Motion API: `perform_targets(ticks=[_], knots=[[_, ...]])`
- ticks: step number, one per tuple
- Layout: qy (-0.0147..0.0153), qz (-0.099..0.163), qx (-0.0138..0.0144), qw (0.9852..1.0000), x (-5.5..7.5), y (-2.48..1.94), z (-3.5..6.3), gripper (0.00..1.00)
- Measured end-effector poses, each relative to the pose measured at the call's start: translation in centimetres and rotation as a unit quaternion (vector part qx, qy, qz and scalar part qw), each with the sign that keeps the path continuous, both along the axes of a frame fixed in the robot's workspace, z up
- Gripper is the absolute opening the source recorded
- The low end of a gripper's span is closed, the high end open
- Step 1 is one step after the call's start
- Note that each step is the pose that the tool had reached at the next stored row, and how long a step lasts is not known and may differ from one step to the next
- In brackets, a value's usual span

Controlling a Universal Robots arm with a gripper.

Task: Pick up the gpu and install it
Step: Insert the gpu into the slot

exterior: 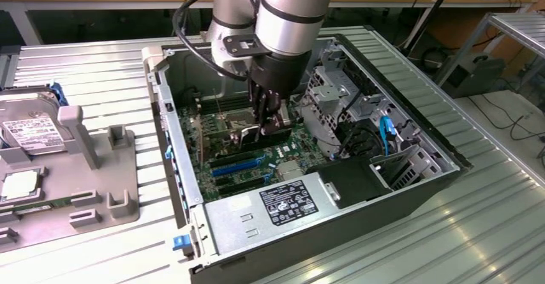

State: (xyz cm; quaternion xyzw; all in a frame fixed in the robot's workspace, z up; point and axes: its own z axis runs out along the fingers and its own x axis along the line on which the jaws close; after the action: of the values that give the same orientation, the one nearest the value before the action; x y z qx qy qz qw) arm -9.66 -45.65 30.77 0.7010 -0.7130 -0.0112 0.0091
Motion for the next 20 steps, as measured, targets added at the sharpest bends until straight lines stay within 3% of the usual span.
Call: perform_targets(ticks=[16,20], knots=[[0.0,0.0,-0.0003,1.0,-1.6,0.0,-2.92,0.27],[0.0,0.0,-0.0005,1.0,-1.7,0.0,-3.06,0.27]])
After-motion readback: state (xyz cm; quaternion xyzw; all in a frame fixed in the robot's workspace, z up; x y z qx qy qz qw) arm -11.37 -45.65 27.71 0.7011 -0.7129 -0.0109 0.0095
